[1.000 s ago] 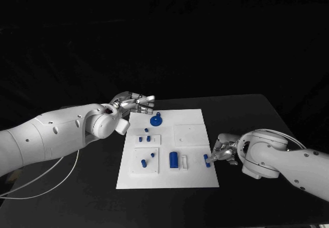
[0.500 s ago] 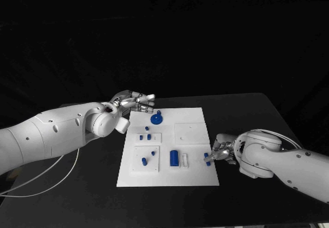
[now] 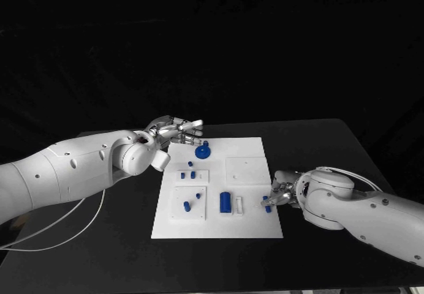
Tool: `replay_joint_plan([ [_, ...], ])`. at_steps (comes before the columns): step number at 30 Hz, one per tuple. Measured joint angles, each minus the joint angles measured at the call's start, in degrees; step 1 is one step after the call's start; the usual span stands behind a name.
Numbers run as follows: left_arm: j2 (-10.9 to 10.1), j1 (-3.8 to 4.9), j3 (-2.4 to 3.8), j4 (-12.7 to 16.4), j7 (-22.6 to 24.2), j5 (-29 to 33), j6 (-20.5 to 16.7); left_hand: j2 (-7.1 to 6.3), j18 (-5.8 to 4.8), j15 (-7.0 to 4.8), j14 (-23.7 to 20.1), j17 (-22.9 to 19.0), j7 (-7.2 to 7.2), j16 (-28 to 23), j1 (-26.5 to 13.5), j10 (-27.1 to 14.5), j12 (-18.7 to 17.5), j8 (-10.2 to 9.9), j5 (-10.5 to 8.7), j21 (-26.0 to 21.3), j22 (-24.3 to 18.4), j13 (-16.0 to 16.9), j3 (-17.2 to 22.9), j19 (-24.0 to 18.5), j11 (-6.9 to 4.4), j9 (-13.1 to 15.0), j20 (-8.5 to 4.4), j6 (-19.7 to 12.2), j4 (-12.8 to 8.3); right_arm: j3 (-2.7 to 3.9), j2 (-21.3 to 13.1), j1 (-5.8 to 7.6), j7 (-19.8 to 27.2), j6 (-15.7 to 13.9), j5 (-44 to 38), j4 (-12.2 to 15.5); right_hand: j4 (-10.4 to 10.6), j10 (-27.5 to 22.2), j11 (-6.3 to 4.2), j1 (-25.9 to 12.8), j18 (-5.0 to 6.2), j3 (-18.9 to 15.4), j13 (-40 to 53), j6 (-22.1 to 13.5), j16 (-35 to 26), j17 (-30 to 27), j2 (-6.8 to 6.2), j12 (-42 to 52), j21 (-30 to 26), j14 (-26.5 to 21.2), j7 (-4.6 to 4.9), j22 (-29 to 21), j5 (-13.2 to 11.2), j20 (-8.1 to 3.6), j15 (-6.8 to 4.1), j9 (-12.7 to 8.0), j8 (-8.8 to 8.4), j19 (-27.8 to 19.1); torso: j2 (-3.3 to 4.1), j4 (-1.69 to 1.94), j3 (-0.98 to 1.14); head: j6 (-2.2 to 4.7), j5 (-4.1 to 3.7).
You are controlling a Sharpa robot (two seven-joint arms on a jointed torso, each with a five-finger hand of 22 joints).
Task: Assemble the parts on the task board
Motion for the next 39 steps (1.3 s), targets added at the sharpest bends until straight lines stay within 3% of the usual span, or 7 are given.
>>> replay_joint_plan([
  [7, -0.06, 0.00, 0.00, 0.32, -0.44, 0.66, 0.44, 0.00, 0.00, 0.00, 0.00, 0.00, 0.00, 0.00, 0.00, 0.00, 0.00, 0.00, 0.00, 0.00, 0.00, 0.00, 0.04, 0.00, 0.00, 0.00, 0.00, 0.00, 0.04, -0.95, 0.88, 0.18, 0.19, -0.23, -4.02, -0.31, -2.41, 0.00, 0.00, 1.64, 0.00, 0.38, -0.26, 0.03, 0.00, 0.01, -0.40, -1.00, 0.11, 0.00, -0.04, -0.01, 0.00, 0.00, 0.00, 2.70, -0.01, 0.00, -0.02, -0.01, 0.01, -0.23, 0.16],
  [9, -0.09, 0.00, 0.00, 0.37, -0.56, 0.79, 0.54, 0.00, 0.00, 0.13, -0.12, -0.04, 0.00, 0.00, 0.00, -0.10, 0.00, 0.00, 0.00, 0.00, -0.03, 0.00, 0.01, 0.00, 0.10, 0.00, 0.00, 0.00, 0.39, -1.17, 1.08, 0.17, 0.25, -0.22, -5.11, -0.46, -3.20, -0.28, 0.28, 2.05, 0.00, 0.33, -0.50, -1.21, 0.00, -0.01, -0.61, -1.29, -0.06, 0.00, -0.01, -0.01, 0.00, 0.00, 0.00, 13.61, -0.08, 0.00, -0.02, -0.01, 0.01, -0.30, 0.18],
  [12, -0.14, 0.00, 0.00, 0.43, -0.75, 0.91, 0.67, -0.10, 0.00, 0.21, -0.21, -0.07, 0.00, 0.00, 0.10, -0.22, 0.00, 0.00, 0.00, 0.00, -0.05, 0.00, 0.05, 0.00, 0.22, 0.00, 0.00, 0.00, 0.43, -1.33, 1.27, 0.12, 0.35, -0.11, -6.24, -0.53, -4.24, -0.53, 0.53, 2.51, -0.01, 0.29, -0.50, -1.70, 0.00, -0.05, -0.64, -1.29, -0.26, 0.00, 0.04, -0.01, 0.00, 0.00, 0.00, 18.59, -0.08, 0.00, -0.02, -0.01, 0.04, -0.40, 0.19],
  [20, -0.26, 0.01, 0.00, 0.55, -1.47, 0.88, 1.29, -0.98, 0.00, 0.42, -0.42, -0.13, 0.21, 0.00, 0.23, -0.63, 0.00, 0.00, 0.00, -0.23, -0.10, 0.00, 0.49, 0.00, 0.22, 0.00, 0.00, -0.20, 1.33, -1.46, 1.44, 0.13, 0.68, 0.37, -8.29, -0.38, -9.37, -1.35, 1.35, 3.76, 0.00, 1.14, -0.76, -2.80, -0.27, -0.10, 0.04, -1.29, -0.80, 0.08, 0.94, -0.04, 0.84, 0.42, 0.52, 18.80, -0.09, 0.00, -0.07, -0.01, 0.03, -0.51, 0.13],
  [22, -0.28, 0.01, 0.00, 0.56, -1.66, 0.84, 1.45, -0.99, 0.00, 0.30, -0.53, -0.13, 0.00, 0.00, 0.23, -0.63, 0.00, 0.00, 0.00, -0.23, -0.10, 0.00, 0.49, 0.00, 0.22, 0.00, 0.00, -0.40, 1.33, -1.49, 1.45, 0.12, 0.71, 0.47, -8.58, -0.33, -9.95, -1.57, 1.56, 3.85, 0.00, 1.43, -0.89, -3.92, -0.27, -0.10, 0.13, -1.29, -0.90, 0.06, 1.41, -0.04, 2.02, 0.42, 0.54, 22.16, -0.10, 0.00, -0.07, -0.04, 0.04, -0.51, 0.13],
  [29, -0.31, 0.01, 0.00, 0.62, -2.31, 0.69, 1.98, -1.21, 0.00, 0.20, -0.63, -0.13, 0.00, 0.00, 0.46, -0.63, 0.00, 0.00, 0.00, -0.23, -0.09, 0.00, 0.65, 0.00, 0.22, 0.00, 0.00, -0.41, 1.49, -1.51, 1.46, 0.10, 0.81, 0.82, -9.26, -0.12, -12.71, -2.08, 2.07, 3.84, 0.00, 2.08, -1.56, -4.43, -0.48, -0.16, 0.12, -1.29, -1.06, -0.01, 1.78, 0.02, 4.90, 0.83, 0.86, 22.23, -0.10, 0.00, -0.08, -0.05, 0.05, -0.54, 0.05],
  [39, -0.34, 0.01, 0.00, 0.67, -2.93, 0.44, 2.53, -1.31, 0.01, 0.20, -0.63, -0.12, 0.20, 0.00, 0.56, -0.83, 0.00, 0.00, 0.00, -0.23, -0.09, 0.00, 0.77, 0.00, 0.42, 0.00, 0.00, -0.61, 1.68, -1.67, 1.62, 0.23, 0.86, 1.68, -9.96, 0.02, -14.02, -2.39, 1.96, 3.92, 0.00, 1.71, -2.14, -4.91, -0.48, -0.26, 0.20, -1.29, -1.23, -0.12, 2.03, 0.02, 6.03, 0.83, 1.12, 22.23, -0.11, 0.00, -0.09, -0.12, 0.03, -0.64, -0.11],
])
